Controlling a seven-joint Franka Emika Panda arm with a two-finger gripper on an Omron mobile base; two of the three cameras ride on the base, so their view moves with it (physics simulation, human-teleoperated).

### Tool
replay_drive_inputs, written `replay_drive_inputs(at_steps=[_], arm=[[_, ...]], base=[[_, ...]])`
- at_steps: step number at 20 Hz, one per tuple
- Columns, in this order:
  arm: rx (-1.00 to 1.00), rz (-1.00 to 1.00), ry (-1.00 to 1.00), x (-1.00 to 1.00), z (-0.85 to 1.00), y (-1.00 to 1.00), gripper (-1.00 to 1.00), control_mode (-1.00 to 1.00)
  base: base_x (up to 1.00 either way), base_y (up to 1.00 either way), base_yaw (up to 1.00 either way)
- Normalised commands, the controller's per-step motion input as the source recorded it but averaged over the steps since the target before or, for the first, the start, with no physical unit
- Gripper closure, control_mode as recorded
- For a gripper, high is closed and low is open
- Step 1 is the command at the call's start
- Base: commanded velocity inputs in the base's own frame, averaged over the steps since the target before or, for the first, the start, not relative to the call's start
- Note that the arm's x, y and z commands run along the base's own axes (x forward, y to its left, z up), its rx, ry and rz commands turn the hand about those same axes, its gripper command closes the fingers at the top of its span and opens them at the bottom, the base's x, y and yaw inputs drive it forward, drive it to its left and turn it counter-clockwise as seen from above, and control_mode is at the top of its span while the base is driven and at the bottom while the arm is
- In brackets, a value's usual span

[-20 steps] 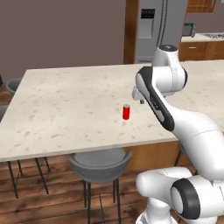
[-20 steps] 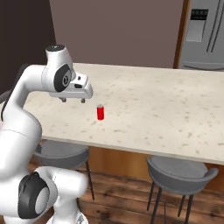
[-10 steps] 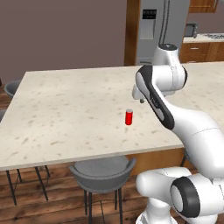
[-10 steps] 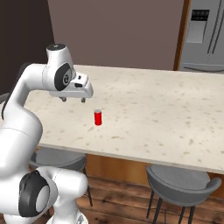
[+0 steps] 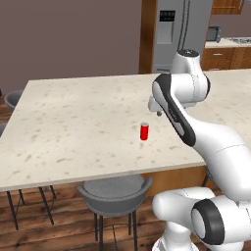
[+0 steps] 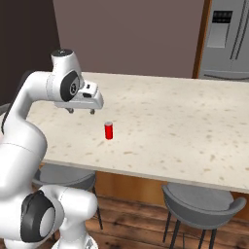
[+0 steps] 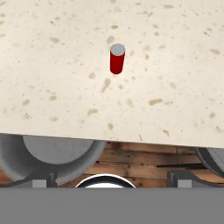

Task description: Four empty soda cans are scattered around the kitchen. Gather all the cans and cluster them next to the stove for recycling.

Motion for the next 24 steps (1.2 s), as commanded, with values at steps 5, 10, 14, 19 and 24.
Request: replay_drive_inputs(at_steps=[5, 10, 14, 19, 24], arm=[[0.00, 0.01, 0.01, 0.03, 0.00, 0.00, -1.00, -1.00], [0.00, 0.02, 0.08, 0.30, -0.01, 0.02, -1.00, -1.00], [0.00, 0.01, 0.03, 0.28, -0.05, 0.01, -1.00, -1.00], [0.00, 0.00, 0.00, 0.23, -0.14, 0.00, -1.00, -1.00], [0.00, 0.00, -0.02, 0.23, -0.14, 0.00, -1.00, -1.00]], base=[[0.00, 0.00, 0.00], [0.00, 0.00, 0.00], [0.00, 0.00, 0.00], [0.00, 0.00, 0.00], [0.00, 0.00, 0.00]])
